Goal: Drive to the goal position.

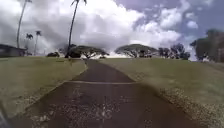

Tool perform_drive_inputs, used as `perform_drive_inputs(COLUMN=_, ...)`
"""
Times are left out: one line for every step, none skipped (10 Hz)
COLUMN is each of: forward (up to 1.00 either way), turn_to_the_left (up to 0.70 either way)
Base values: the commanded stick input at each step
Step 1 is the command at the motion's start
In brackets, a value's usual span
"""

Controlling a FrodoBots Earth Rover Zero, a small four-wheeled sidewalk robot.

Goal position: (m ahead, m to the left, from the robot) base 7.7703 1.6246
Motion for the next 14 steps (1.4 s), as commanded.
perform_drive_inputs(forward=0.69, turn_to_the_left=0.3)
perform_drive_inputs(forward=0.69, turn_to_the_left=0.15)
perform_drive_inputs(forward=0.69, turn_to_the_left=0.01)
perform_drive_inputs(forward=0.69, turn_to_the_left=0.01)
perform_drive_inputs(forward=0.69, turn_to_the_left=0.0)
perform_drive_inputs(forward=0.69, turn_to_the_left=0.02)
perform_drive_inputs(forward=0.69, turn_to_the_left=0.02)
perform_drive_inputs(forward=0.69, turn_to_the_left=0.02)
perform_drive_inputs(forward=0.69, turn_to_the_left=0.0)
perform_drive_inputs(forward=0.69, turn_to_the_left=0.05)
perform_drive_inputs(forward=0.68, turn_to_the_left=0.21)
perform_drive_inputs(forward=0.68, turn_to_the_left=0.34)
perform_drive_inputs(forward=0.68, turn_to_the_left=0.33)
perform_drive_inputs(forward=0.68, turn_to_the_left=0.22)
